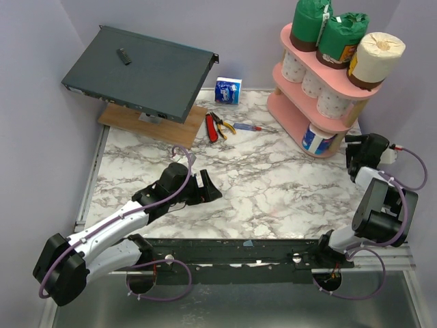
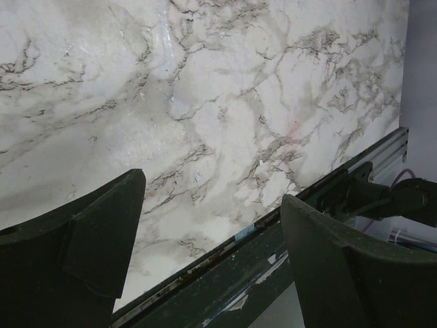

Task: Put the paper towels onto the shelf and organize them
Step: Adjust the shelf at the center of the board.

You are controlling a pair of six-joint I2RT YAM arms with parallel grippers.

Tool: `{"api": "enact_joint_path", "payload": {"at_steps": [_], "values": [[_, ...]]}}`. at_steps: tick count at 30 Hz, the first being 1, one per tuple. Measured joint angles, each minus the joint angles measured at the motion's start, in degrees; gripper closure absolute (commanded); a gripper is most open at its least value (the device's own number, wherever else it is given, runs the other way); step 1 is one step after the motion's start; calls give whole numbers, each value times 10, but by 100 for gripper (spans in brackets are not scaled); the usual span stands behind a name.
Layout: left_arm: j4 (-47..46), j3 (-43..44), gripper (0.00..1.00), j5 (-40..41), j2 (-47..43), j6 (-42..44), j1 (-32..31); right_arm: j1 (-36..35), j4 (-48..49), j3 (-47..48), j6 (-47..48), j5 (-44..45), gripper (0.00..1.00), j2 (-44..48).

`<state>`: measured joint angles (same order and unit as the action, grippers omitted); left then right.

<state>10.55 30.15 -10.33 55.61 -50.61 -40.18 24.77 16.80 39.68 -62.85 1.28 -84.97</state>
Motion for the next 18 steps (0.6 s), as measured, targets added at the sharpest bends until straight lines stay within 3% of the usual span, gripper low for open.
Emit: {"api": "enact_joint_path", "payload": {"at_steps": [18], "values": [[-3, -1, 16, -11, -1, -3, 0, -64, 11, -49, 34, -64, 25, 52]]}}
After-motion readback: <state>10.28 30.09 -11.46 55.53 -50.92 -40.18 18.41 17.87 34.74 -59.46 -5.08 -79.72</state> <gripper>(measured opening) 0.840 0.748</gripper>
